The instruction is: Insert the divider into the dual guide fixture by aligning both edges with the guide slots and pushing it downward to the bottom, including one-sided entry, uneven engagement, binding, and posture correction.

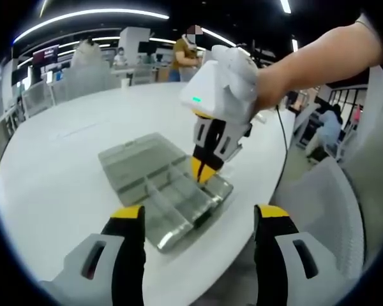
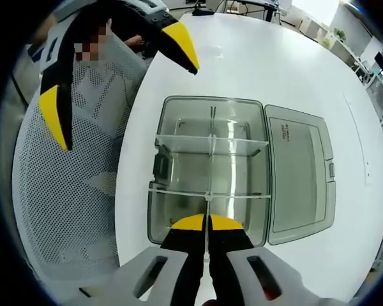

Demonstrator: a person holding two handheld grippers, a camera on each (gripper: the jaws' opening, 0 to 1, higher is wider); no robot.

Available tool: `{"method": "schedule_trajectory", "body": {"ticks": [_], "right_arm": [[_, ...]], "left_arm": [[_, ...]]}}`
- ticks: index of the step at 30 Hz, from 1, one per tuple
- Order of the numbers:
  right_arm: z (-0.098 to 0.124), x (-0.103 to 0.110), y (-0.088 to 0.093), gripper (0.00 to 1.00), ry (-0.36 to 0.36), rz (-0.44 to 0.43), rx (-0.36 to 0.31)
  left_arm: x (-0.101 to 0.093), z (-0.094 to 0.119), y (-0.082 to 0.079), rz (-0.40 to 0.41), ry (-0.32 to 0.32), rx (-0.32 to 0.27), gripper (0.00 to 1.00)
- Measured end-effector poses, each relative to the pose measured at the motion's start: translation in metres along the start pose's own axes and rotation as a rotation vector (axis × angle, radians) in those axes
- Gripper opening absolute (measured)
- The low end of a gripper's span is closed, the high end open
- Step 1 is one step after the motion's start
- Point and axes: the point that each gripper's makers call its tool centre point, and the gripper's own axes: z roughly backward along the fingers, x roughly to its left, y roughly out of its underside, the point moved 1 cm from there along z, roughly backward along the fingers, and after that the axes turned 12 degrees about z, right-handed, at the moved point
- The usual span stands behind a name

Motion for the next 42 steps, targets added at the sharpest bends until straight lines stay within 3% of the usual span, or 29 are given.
{"method": "schedule_trajectory", "body": {"ticks": [11,22,26,42], "right_arm": [[-0.004,-0.001,0.000,0.00,0.003,-0.005,0.011],[-0.002,-0.002,-0.004,0.00,0.028,-0.047,-0.029],[-0.002,-0.003,-0.002,0.06,0.037,-0.058,-0.028],[0.013,0.000,0.002,0.16,0.124,-0.179,-0.167]], "left_arm": [[-0.001,0.008,0.003,-0.001,-0.005,0.009,0.67],[0.002,0.014,0.005,-0.009,-0.013,0.029,0.67],[0.002,0.016,0.004,-0.015,-0.014,0.031,0.67],[0.011,0.031,0.005,-0.033,-0.034,0.058,0.68]]}}
